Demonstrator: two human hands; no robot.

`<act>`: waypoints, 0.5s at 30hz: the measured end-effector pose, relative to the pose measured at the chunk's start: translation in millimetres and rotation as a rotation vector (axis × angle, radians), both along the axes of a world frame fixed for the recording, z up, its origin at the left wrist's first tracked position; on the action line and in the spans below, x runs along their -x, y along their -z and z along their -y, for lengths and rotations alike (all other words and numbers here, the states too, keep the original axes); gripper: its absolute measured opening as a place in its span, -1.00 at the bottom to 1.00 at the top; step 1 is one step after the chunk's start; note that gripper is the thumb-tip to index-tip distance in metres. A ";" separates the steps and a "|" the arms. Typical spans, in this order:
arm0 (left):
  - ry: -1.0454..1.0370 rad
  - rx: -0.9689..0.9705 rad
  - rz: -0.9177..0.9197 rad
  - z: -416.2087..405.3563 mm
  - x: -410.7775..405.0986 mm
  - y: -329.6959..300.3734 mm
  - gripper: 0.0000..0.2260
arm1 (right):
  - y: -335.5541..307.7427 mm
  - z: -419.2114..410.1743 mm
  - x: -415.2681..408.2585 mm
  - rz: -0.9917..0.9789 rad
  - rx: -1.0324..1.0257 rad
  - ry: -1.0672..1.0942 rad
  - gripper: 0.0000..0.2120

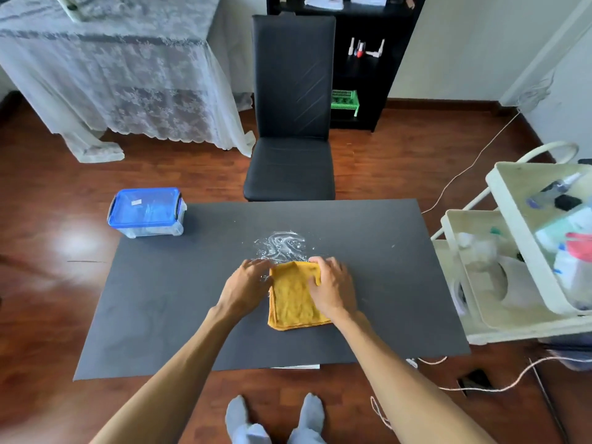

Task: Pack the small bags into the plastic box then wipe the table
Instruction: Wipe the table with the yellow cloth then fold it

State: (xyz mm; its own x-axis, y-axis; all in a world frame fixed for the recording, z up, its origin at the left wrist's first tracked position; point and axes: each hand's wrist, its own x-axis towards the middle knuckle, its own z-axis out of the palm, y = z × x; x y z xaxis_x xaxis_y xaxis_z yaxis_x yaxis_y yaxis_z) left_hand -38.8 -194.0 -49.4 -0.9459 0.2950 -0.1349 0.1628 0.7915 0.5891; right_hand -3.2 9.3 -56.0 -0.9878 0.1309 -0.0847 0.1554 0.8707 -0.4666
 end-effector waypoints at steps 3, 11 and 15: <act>0.020 0.047 -0.089 15.5 -9.8 17.3 -0.71 | 15.0 18.1 -10.2 -0.131 -0.112 -0.104 -0.58; -0.097 0.230 -0.113 59.6 -29.1 55.3 -0.50 | 51.7 27.5 -14.0 -0.018 -0.169 -0.317 -0.41; -0.101 0.305 -0.156 59.4 -27.8 60.0 -0.41 | 62.6 26.0 -21.1 0.026 -0.221 -0.302 -0.31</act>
